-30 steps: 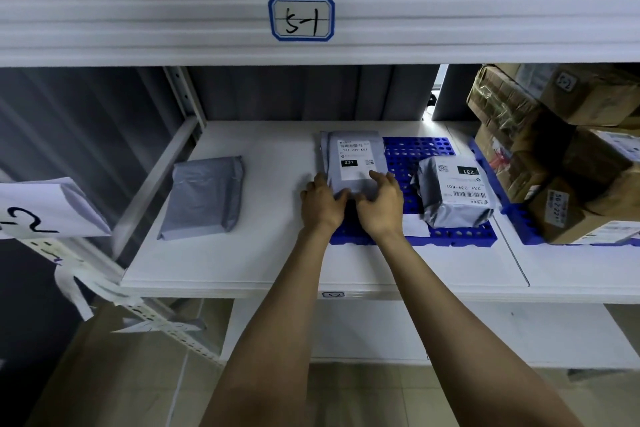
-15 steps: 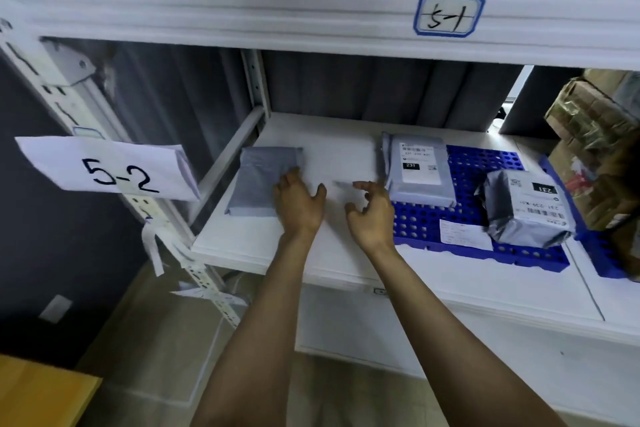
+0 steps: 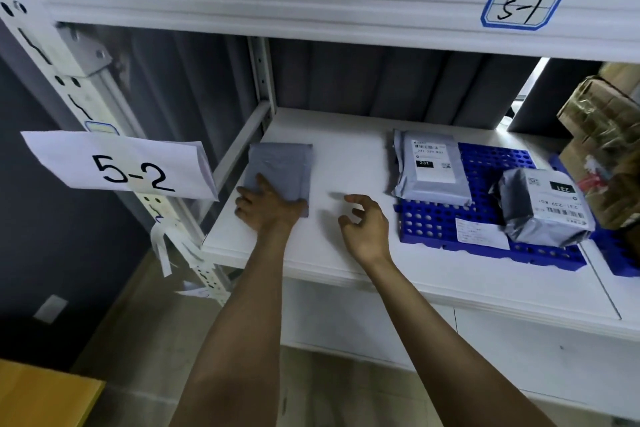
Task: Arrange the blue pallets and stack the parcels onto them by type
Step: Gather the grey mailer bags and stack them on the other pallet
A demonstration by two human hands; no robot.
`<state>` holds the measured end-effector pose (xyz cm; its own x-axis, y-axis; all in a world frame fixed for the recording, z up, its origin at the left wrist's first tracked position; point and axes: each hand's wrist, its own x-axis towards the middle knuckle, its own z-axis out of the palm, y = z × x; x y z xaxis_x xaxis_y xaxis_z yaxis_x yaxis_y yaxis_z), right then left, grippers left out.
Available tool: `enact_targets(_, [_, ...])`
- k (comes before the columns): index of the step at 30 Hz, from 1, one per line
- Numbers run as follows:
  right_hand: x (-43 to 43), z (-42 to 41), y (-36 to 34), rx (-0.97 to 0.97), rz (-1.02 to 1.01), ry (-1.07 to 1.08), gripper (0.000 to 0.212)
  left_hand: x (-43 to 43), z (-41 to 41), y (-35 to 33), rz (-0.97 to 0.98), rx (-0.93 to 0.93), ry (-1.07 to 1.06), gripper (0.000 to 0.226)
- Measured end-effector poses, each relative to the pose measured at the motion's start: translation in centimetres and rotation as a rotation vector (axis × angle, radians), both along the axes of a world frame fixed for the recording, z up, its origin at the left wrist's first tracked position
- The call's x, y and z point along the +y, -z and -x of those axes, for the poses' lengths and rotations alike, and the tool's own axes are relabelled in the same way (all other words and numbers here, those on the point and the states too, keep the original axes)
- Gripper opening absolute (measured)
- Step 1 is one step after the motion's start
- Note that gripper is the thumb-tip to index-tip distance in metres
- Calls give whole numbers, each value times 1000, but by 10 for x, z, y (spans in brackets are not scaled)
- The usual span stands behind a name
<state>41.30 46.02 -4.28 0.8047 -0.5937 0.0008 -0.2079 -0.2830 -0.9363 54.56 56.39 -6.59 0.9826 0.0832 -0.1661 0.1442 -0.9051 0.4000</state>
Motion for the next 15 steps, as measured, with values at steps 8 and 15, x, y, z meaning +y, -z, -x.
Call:
enact_targets(8, [-6, 15, 7, -62, -100, 70, 32, -1, 19, -8, 305, -30, -59, 110])
enact_targets(15, [-15, 35, 4, -127, -168, 162, 27, -12, 91, -27, 1150, 267, 29, 77])
